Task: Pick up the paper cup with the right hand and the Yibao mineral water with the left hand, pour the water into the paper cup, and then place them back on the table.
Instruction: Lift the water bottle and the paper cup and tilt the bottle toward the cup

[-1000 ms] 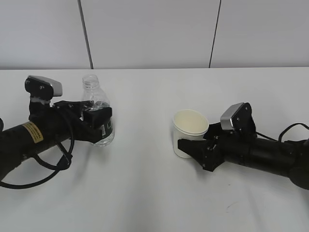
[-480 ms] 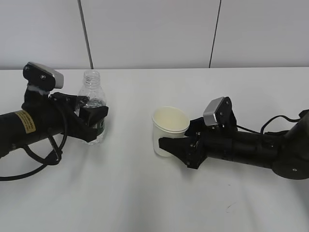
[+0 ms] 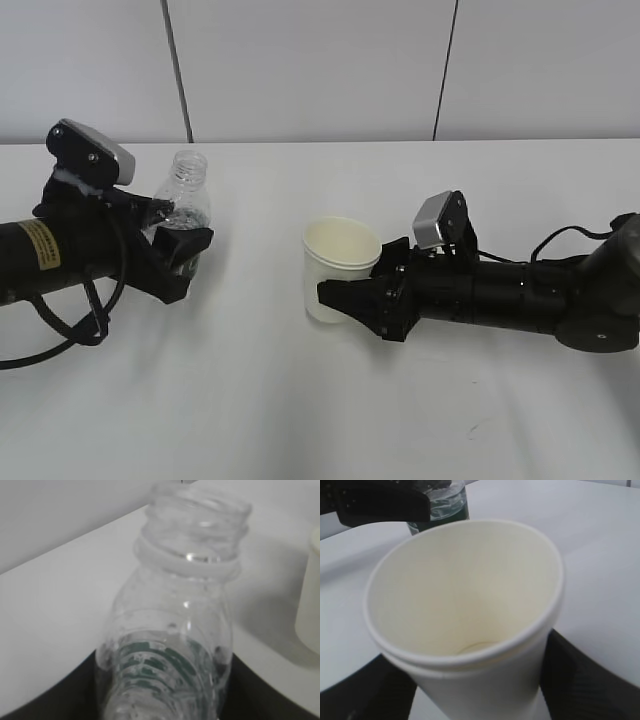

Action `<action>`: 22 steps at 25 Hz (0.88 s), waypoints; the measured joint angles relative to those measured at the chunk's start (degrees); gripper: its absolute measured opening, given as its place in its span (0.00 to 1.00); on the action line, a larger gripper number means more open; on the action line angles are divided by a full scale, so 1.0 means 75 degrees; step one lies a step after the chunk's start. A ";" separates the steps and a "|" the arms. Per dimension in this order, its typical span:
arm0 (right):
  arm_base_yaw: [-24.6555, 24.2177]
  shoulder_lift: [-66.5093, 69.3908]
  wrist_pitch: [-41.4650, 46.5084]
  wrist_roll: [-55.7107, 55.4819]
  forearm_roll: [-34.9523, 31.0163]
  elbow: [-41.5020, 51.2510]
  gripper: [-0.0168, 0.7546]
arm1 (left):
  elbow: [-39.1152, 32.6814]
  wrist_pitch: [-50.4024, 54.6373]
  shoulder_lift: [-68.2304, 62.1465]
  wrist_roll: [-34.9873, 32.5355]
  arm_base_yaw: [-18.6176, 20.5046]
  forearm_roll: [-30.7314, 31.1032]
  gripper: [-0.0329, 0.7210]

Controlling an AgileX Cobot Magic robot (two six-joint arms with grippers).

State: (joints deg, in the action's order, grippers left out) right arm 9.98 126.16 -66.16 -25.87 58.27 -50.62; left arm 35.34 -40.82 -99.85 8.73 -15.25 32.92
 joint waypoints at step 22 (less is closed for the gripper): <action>0.0007 0.0035 0.0015 -0.1175 0.1307 -0.0822 0.72 | 0.0355 0.2146 0.1055 -0.0876 -0.0213 0.0301 0.55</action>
State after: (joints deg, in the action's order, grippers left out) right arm 10.03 126.42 -66.05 -34.68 68.07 -56.78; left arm 38.00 -24.73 -91.94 2.16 -16.84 35.17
